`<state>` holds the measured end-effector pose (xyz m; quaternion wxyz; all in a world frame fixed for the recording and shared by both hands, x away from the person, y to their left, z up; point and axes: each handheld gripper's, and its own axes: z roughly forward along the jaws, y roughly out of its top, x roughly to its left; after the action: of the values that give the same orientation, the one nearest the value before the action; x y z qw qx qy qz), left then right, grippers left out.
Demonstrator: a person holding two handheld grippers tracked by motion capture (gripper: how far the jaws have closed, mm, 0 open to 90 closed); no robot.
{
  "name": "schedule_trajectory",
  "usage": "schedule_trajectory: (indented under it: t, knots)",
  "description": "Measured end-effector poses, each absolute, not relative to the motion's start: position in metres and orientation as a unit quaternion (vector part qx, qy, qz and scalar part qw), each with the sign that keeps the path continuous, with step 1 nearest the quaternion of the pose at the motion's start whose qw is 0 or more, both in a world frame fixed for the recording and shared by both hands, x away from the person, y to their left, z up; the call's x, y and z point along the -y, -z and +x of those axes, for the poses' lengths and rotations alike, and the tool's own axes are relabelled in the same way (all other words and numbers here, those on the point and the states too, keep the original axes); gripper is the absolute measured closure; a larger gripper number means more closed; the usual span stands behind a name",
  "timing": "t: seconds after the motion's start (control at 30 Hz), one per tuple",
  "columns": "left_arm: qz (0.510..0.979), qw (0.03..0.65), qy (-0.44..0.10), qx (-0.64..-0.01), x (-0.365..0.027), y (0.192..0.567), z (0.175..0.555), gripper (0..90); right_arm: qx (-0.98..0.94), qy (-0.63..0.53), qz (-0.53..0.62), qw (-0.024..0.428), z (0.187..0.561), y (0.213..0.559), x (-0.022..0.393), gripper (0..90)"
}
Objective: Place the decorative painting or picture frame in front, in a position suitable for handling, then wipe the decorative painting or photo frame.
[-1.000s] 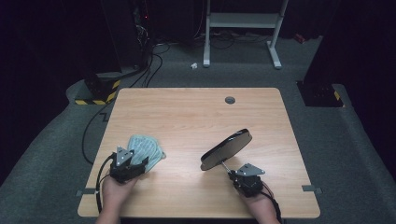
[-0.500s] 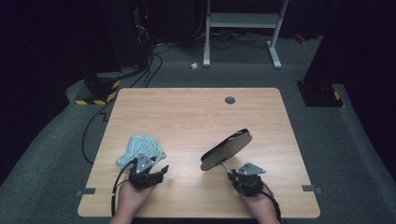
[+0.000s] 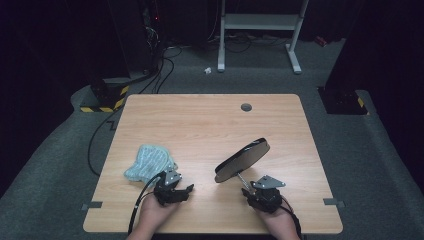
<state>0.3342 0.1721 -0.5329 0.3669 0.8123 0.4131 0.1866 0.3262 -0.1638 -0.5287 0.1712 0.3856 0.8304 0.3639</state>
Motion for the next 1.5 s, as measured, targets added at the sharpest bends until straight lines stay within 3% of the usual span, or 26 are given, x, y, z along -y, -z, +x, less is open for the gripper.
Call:
schedule_trajectory:
  t: [0.23, 0.47, 0.7, 0.93, 1.5]
  knots:
    - [0.813, 0.366, -0.186, -0.412, -0.171, 0.533, 0.334, 28.1, -0.825, -0.363, 0.396, 0.175, 0.321, 0.527, 0.164, 46.7]
    - [0.811, 0.365, -0.188, -0.417, -0.172, 0.533, 0.334, 27.6, -0.815, -0.373, 0.403, 0.185, 0.319, 0.522, 0.166, 55.7]
    - [0.811, 0.365, -0.187, -0.417, -0.172, 0.533, 0.335, 27.6, -0.818, -0.363, 0.408, 0.182, 0.318, 0.527, 0.169, 56.8]
    - [0.814, 0.364, -0.185, -0.412, -0.172, 0.533, 0.335, 25.6, -0.817, -0.352, 0.414, 0.191, 0.321, 0.527, 0.174, 64.7]
    - [0.815, 0.364, -0.183, -0.411, -0.17, 0.534, 0.334, 22.8, -0.81, -0.347, 0.428, 0.2, 0.329, 0.527, 0.186, 62.8]
